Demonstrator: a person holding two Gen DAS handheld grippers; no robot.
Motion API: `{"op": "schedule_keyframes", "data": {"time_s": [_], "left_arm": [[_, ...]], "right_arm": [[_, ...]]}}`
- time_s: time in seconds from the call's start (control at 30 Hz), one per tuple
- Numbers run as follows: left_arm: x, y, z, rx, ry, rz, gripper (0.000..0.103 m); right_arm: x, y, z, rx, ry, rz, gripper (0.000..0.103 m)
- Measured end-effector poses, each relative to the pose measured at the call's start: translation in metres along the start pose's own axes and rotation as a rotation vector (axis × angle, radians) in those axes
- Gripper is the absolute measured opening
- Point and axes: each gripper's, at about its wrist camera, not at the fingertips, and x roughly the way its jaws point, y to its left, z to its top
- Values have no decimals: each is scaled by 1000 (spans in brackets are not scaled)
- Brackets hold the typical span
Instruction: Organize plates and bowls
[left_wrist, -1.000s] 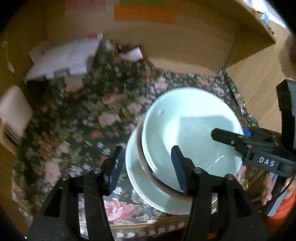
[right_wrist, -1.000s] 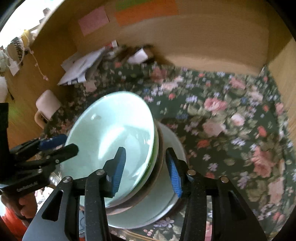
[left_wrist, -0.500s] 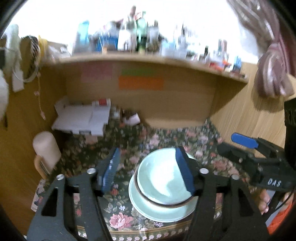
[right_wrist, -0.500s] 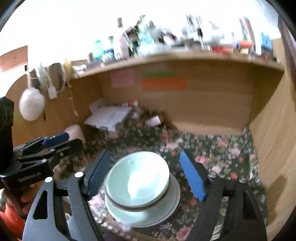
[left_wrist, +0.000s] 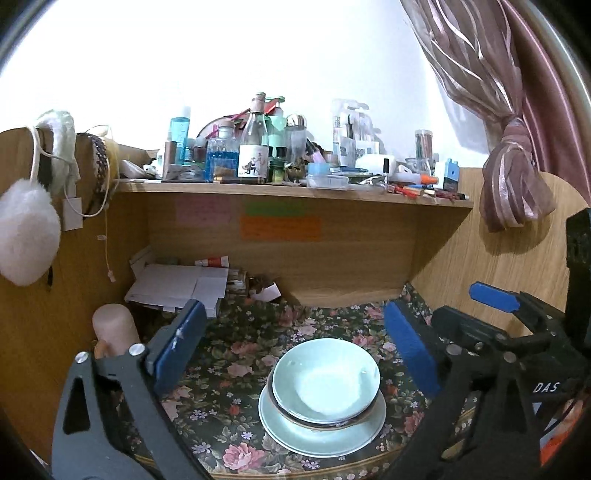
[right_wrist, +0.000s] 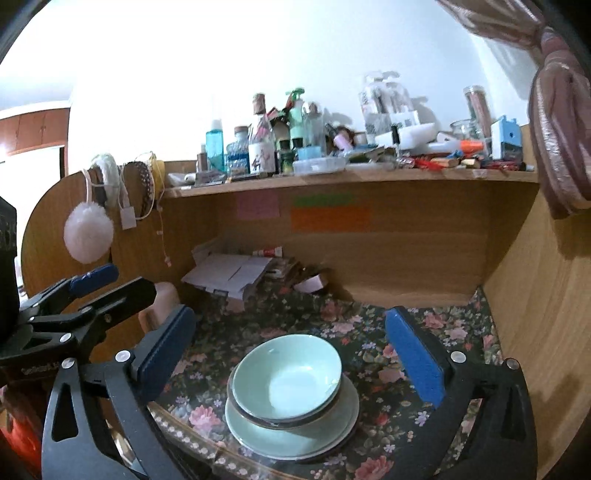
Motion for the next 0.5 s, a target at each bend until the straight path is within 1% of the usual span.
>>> {"op": "schedule_keyframes", "data": {"time_s": [0.23,0.5], "left_arm": [[-3,-1,-4,7,-10,3,100],[-1,-1,-6,10,-5,-4,100]], "right_arm": [[-4,-1,-4,10,-1,-5,103],[-4,-3,-4,13,-4,-6,103]]}}
